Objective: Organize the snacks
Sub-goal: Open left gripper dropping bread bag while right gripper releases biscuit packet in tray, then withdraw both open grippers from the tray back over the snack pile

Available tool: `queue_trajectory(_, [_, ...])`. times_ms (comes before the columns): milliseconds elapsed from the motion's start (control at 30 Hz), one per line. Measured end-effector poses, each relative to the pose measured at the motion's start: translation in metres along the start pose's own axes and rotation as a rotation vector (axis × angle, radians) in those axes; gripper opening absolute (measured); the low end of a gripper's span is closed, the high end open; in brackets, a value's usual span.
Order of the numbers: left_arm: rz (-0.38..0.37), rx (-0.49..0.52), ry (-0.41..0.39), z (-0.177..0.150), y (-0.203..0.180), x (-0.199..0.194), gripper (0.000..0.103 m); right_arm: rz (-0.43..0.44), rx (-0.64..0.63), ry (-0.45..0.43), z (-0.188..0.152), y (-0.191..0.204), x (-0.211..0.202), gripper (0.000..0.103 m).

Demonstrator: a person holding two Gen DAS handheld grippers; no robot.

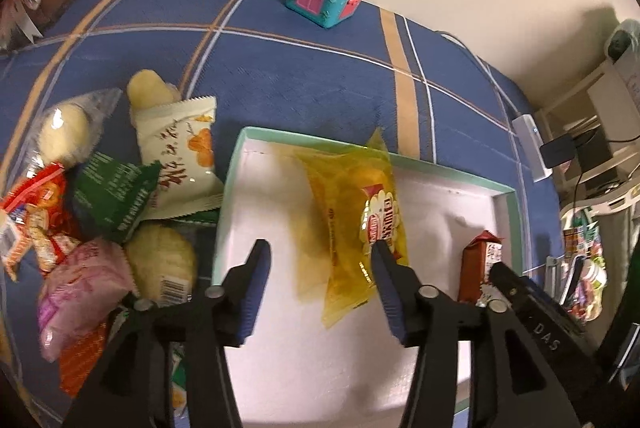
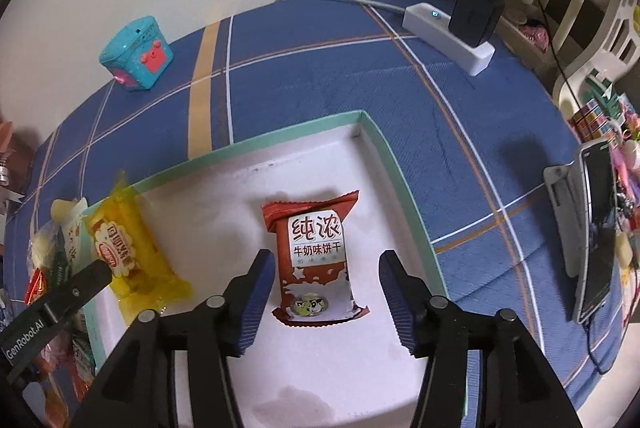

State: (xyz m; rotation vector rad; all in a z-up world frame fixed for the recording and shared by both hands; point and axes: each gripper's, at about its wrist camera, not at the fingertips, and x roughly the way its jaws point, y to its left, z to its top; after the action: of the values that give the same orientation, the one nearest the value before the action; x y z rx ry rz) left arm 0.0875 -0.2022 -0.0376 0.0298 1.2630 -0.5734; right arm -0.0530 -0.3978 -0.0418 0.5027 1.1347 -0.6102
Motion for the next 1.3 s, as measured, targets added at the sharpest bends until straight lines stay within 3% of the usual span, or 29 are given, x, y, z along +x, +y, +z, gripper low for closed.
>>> queue_trajectory(67, [0.029,0.005,-0.009,0.000,0.000,-0.005,0.062,-0.002,-0.010,0.001,0.000,0.002,-0.003,0.063])
queue_trajectory(133, [0.060,0.004,-0.021,0.000,0.002,-0.010,0.072,-0.007,-0.020,0.004,-0.001,0.004,-0.005,0.075])
queue_trajectory(233, [0.117,0.009,-0.037,0.000,0.004,-0.015,0.081,-0.021,-0.034,0.016,-0.004,0.006,-0.006,0.077])
queue_trajectory(467, [0.313,0.072,-0.038,-0.007,0.003,-0.016,0.081,-0.047,-0.065,0.029,-0.013,0.012,-0.009,0.081])
queue_trajectory(667, [0.380,0.064,-0.038,-0.015,0.014,-0.024,0.081,-0.057,-0.120,0.025,-0.022,0.029,-0.012,0.086])
queue_trajectory(733, [0.400,0.057,-0.047,-0.017,0.018,-0.028,0.082,-0.063,-0.146,0.025,-0.026,0.037,-0.013,0.096])
queue_trajectory(833, [0.423,0.047,-0.055,-0.019,0.026,-0.033,0.090,-0.060,-0.171,0.017,-0.031,0.046,-0.016,0.102])
queue_trajectory(1100, [0.494,0.006,-0.078,-0.021,0.065,-0.058,0.090,-0.073,-0.191,0.014,-0.042,0.065,-0.030,0.103])
queue_trajectory(1300, [0.545,-0.030,-0.079,-0.024,0.104,-0.075,0.091,0.005,-0.172,0.045,-0.051,0.082,-0.038,0.103])
